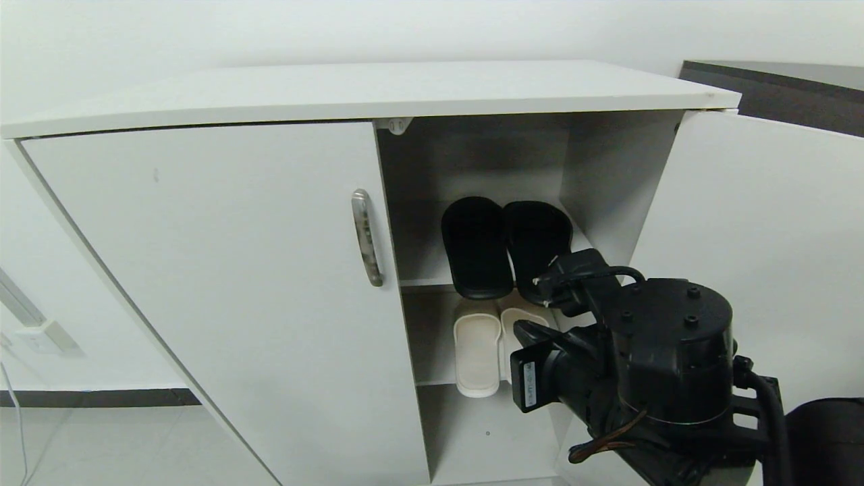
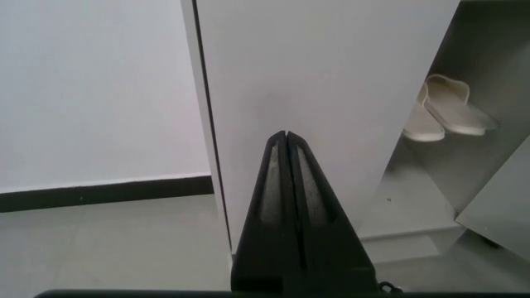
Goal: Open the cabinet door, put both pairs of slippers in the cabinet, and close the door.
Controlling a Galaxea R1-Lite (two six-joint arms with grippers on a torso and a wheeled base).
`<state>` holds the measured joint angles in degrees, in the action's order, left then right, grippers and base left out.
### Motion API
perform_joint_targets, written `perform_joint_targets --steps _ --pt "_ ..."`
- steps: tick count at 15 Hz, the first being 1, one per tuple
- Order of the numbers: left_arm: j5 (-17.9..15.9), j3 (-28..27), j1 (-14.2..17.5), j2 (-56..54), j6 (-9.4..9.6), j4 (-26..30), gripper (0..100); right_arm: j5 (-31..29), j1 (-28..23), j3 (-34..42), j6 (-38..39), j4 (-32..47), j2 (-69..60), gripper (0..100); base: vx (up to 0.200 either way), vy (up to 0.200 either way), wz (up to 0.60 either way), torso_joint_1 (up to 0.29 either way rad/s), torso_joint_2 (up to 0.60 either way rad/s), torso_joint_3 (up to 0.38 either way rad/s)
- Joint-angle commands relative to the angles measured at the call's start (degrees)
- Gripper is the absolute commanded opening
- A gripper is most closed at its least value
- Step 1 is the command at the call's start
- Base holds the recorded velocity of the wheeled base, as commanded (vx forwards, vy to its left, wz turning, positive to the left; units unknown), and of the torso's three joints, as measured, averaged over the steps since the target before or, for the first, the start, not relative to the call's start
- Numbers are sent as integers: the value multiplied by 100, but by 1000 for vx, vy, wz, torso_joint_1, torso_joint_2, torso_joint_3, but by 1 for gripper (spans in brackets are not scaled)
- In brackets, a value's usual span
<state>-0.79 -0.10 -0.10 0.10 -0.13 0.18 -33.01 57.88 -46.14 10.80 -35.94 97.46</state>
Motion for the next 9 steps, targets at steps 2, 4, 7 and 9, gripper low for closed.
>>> perform_joint_targets --steps 2,4,7,9 --pt "0 1 1 -1 -4 -1 0 -3 4 9 -8 -10 45 0 -100 0 0 -1 1 1" --pt "0 1 1 -1 -4 -1 0 -3 4 17 1 -10 45 0 -200 0 0 7 2 0" --pt "0 1 1 -1 -4 -1 0 -12 4 17 10 -10 97 0 -200 0 0 2 4 2" --pt "0 1 1 -1 -4 -1 0 -12 4 17 19 -10 115 0 -200 0 0 5 2 0"
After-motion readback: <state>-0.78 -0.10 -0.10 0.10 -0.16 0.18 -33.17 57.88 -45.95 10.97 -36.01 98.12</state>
